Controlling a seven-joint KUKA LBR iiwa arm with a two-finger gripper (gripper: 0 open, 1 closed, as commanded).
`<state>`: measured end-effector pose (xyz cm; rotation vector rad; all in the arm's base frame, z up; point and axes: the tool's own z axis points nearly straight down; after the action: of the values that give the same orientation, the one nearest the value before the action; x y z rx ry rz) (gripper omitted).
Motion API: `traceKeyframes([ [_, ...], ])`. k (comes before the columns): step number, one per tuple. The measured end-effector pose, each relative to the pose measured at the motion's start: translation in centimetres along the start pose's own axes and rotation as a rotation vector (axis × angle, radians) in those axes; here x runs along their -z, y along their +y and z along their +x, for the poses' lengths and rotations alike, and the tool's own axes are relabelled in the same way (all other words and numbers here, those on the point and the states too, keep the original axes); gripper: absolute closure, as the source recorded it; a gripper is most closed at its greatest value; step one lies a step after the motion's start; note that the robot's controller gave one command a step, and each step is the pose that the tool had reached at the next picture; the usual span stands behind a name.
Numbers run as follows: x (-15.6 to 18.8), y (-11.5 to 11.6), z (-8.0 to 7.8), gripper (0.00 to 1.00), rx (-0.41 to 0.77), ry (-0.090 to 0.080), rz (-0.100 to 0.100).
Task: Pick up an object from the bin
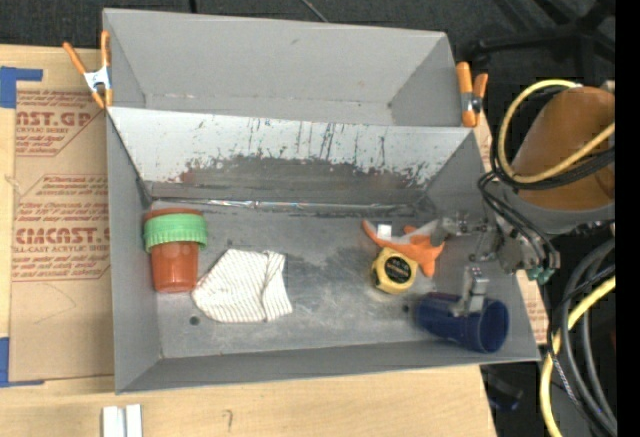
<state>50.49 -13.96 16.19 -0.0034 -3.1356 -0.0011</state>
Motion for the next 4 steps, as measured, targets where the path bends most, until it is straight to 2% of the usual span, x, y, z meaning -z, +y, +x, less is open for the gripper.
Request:
traceKeyframes([
  [1,0.5,0.1,-0.2,0.00,0.002,-0.007,0.001],
  [2,-4.6,0.8,-0.2,0.00,0.003,-0.014,-0.005],
  [3,-7.6,1.0,0.8,0.00,-0.050,-0.001,-0.012],
  [4,-8.7,2.7,-0.4,0.00,0.011,-0.011,0.003],
])
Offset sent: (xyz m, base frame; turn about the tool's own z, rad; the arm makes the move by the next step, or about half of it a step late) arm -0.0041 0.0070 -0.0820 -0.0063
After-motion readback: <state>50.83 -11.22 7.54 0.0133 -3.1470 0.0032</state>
